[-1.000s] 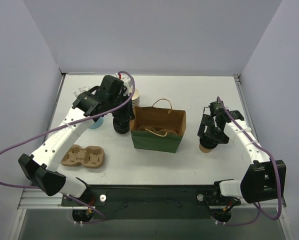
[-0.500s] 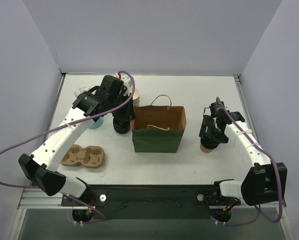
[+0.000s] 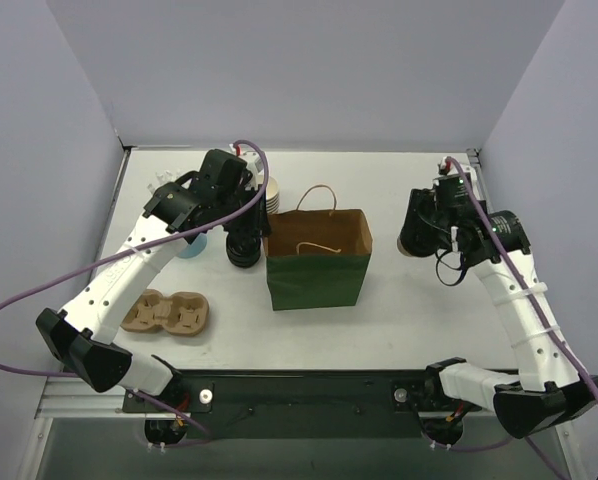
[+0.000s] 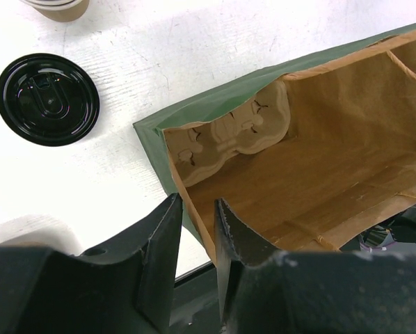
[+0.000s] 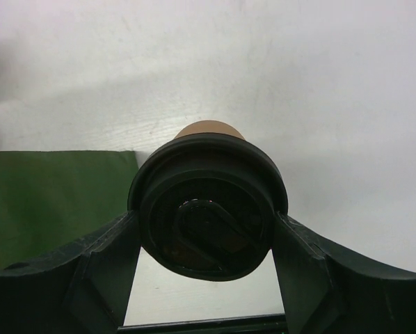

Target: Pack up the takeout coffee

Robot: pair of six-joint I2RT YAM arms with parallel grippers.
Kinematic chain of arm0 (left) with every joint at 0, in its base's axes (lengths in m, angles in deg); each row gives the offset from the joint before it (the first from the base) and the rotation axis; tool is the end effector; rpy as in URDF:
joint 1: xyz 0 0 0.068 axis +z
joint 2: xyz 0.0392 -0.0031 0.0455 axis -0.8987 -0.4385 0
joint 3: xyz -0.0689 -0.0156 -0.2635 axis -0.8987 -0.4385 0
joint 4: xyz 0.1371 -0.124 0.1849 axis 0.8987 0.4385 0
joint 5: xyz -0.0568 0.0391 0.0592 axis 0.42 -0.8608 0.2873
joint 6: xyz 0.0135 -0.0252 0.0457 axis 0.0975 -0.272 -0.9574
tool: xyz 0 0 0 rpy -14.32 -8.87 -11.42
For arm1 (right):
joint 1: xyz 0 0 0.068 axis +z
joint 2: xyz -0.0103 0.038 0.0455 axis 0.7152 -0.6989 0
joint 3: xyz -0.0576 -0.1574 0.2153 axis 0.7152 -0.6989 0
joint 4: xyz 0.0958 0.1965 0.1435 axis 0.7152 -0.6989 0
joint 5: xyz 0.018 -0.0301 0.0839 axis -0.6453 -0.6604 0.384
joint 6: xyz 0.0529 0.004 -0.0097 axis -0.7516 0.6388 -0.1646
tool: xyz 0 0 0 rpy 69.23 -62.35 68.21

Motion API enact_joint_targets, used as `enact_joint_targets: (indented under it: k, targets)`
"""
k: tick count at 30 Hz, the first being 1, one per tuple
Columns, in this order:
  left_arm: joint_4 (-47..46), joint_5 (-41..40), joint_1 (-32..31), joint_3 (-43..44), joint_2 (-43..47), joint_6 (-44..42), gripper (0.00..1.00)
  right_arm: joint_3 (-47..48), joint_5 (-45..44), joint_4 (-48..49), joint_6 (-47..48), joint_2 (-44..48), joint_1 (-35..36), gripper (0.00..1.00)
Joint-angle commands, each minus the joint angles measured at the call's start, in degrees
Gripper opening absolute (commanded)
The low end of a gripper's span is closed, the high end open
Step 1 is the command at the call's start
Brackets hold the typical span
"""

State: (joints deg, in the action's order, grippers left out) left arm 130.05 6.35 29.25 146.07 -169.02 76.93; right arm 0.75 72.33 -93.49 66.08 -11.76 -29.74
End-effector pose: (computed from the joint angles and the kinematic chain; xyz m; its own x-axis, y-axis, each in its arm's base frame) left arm 0.2378 -0.1684 0.3995 -0.7986 0.0371 -0.6007 0.3015 0.8885 -0.3460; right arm 0.2249 0.0594 0.3907 -0.6035 0.1929 -0.7736 0.0433 0.9768 0.2098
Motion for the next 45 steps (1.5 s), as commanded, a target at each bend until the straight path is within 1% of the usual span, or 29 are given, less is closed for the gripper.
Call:
enact_joint_targets:
  k: [1, 2, 4, 7, 8, 10, 11, 12, 13, 14, 15, 16, 21, 24, 25, 26, 29, 33, 37, 42, 45]
  targets:
    - [-0.9, -1.5, 0.4, 2.3, 1.5, -0.3, 0.36, 8.2, -2.9, -4.0, 1.2, 2.0, 2.3, 0.51]
    - [-0.7, -1.6, 0.4, 2.3, 1.5, -0.5, 0.36, 11.1, -3.0, -3.8, 1.6, 2.3, 3.4, 0.51]
    - [-0.7, -2.2, 0.4, 2.3, 1.2, -1.0, 0.36, 13.5, -2.8, -2.7, 3.1, 3.1, 4.8, 0.5]
    - [-1.1, -2.2, 0.3, 2.7, 0.8, -1.6, 0.34, 17.0, 1.5, 1.0, 5.9, 4.4, 6.8, 0.49]
    - [-1.4, -1.4, 0.2, 2.7, 0.9, -1.7, 0.29, 17.7, 3.2, 2.0, 6.7, 4.8, 7.4, 0.49]
    - [-3.2, -0.1, 0.2, 2.4, 0.8, -2.3, 0.24, 18.8, 6.3, 5.1, 9.7, 6.0, 10.4, 0.49]
    - [-4.2, 2.1, 0.2, 2.0, 1.0, -2.6, 0.13, 18.9, 6.9, 6.2, 10.6, 6.3, 11.8, 0.49]
    - [-6.5, 3.0, 0.2, 1.4, 1.1, -3.7, 0.09, 19.0, 9.1, 7.1, 11.8, 6.6, 13.2, 0.49]
    - [-7.8, 3.6, 0.2, 1.1, 1.5, -4.0, 0.05, 19.2, 9.9, 8.0, 13.7, 6.8, 16.0, 0.49]
    - [-9.3, 4.3, 0.2, 0.6, 1.8, -4.5, 0.0, 19.5, 10.7, 8.3, 14.7, 6.8, 17.5, 0.49]
    - [-12.5, 5.1, 0.2, -0.1, 2.6, -5.6, 0.0, 19.8, 11.3, 8.3, 15.4, 6.7, 19.0, 0.49]
    - [-14.3, 5.2, 0.2, -0.8, 3.0, -6.3, 0.0, 19.9, 11.6, 8.2, 16.2, 6.7, 22.3, 0.49]
    - [-23.6, 5.2, 0.1, -4.5, 5.9, -10.7, 0.0, 19.2, 14.9, 8.3, 19.8, 6.5, 28.9, 0.48]
    - [-27.4, 5.4, 0.1, -8.1, 7.5, -12.5, 0.0, 19.6, 11.4, 9.4, 20.3, 6.0, 33.8, 0.48]
    - [-27.9, 4.8, 0.2, -9.3, 7.7, -12.7, 0.0, 19.9, 9.4, 9.6, 20.2, 5.6, 35.6, 0.47]
    - [-27.7, 4.3, 0.2, -9.3, 7.7, -12.7, 0.0, 20.7, 5.2, 9.9, 21.9, 5.3, 38.1, 0.47]
    - [-27.1, 3.6, 0.2, -10.2, 7.8, -12.7, 0.0, 23.3, -0.6, 10.9, 23.8, 4.1, 41.5, 0.47]
    - [-28.1, 2.9, 0.1, -12.3, 9.7, -11.1, 0.0, 28.0, -3.0, 11.4, 25.6, 2.1, 46.4, 0.47]
    - [-29.9, 2.3, -0.1, -14.2, 11.2, -10.4, 0.0, 29.6, -4.9, 12.0, 27.0, 0.7, 49.8, 0.47]
    - [-28.4, 2.1, -0.1, -13.6, 10.7, -10.3, 0.0, 28.8, -5.5, 11.9, 27.9, -0.2, 51.9, 0.47]
    - [-28.7, 2.1, -0.1, -14.0, 11.1, -10.0, 0.0, 26.6, -6.7, 11.0, 28.9, -0.5, 52.5, 0.47]
